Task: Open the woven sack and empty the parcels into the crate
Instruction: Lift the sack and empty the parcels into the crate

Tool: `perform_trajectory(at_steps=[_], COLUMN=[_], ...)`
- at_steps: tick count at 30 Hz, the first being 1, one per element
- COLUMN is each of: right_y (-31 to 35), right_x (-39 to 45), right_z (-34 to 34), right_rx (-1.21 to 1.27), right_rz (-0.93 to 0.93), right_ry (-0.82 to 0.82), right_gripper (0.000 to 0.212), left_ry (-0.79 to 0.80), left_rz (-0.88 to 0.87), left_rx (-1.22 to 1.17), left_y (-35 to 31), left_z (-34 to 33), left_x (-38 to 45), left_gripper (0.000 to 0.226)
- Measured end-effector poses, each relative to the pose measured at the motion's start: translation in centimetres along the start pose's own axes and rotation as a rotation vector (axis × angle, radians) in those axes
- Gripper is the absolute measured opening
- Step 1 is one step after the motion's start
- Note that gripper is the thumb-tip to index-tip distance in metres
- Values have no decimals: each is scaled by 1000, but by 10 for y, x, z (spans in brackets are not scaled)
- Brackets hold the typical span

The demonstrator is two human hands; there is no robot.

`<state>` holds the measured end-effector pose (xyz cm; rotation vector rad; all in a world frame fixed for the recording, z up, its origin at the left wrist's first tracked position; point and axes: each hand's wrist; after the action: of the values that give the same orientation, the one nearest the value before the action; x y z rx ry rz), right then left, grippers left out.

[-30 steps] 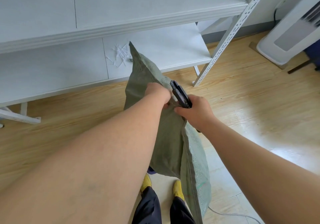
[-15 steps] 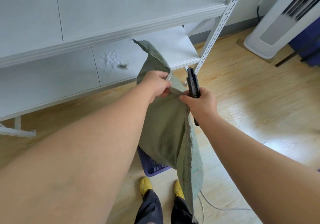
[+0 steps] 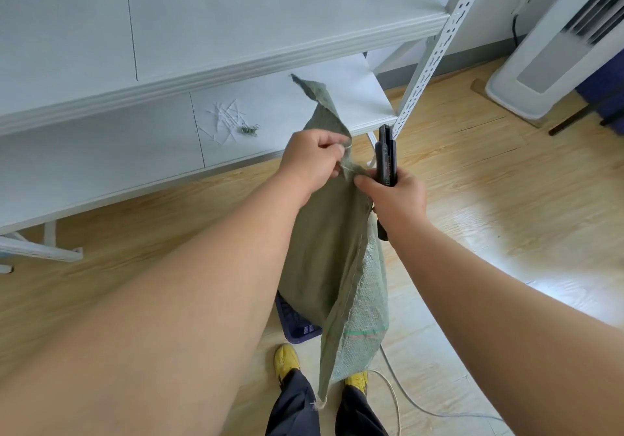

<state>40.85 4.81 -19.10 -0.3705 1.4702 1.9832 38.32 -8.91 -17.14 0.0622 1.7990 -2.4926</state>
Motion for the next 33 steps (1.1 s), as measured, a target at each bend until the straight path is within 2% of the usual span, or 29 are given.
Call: perform_trajectory(at_steps=[2,3,4,6,7,9,11,14,18,22,24,26,28,29,31,33], right_y=[1,2,4,8,11,17,21,17,4,-7,-2,7,14,16,19,25], right_x=[1,2,2,1,1,0,1,1,-1,-8,-11,-15,-20,-23,-31,-37], right_z=[1,2,4,8,11,16,19,17,12,9,9,10,11,12,13,14], right_rx=[0,-3,-9,-26,-33,-47,-90,-169,-280,-474,-471,-389,-342,-355,-436,-440], right_rz=[6,1,-8,-38,-59,-100,-94,-32,13,14,42,95,158,190,248,311], right_ry=[18,24,31,49,64,109,156,221,203,122,104,99,106,125,157,150], right_gripper=[19,17,16,14,15,19,21,15,21,21,22,25,26,25,23,21], left_ry=[-13,19,54,75,108,306,428,307,84,64,101,237,376,366,188,-81], left_rz=[-40,-57,-48,83,167,261,250,224,237,181,150,216,287,304,266,138], left_rx=[-41,11,81,168,187,296,453,474,188,87,135,269,472,543,565,523], left_y=[-3,-1,3,11,15,22,32,40,32,24,21,19,23,22,18,7], left_z=[1,1,-2,-10,-16,-33,-47,-53,-53,-53,-53,-52,-51,-49,-46,-43], left_x=[-4,-9,-17,-38,-50,-71,-89,-95,-91,-101,-108,-115,-121,-123,-124,-123], left_gripper=[21,30,48,86,95,84,55,14,3,7,17,32,19,9,5,16])
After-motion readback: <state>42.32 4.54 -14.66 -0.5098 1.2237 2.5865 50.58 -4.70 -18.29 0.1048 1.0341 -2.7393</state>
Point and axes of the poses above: each hand's wrist, its own x-axis towards the middle knuckle, its own z-axis out of the back of the hand, y = z × x, and after that the axes turned 14 degrees about -z, right-handed
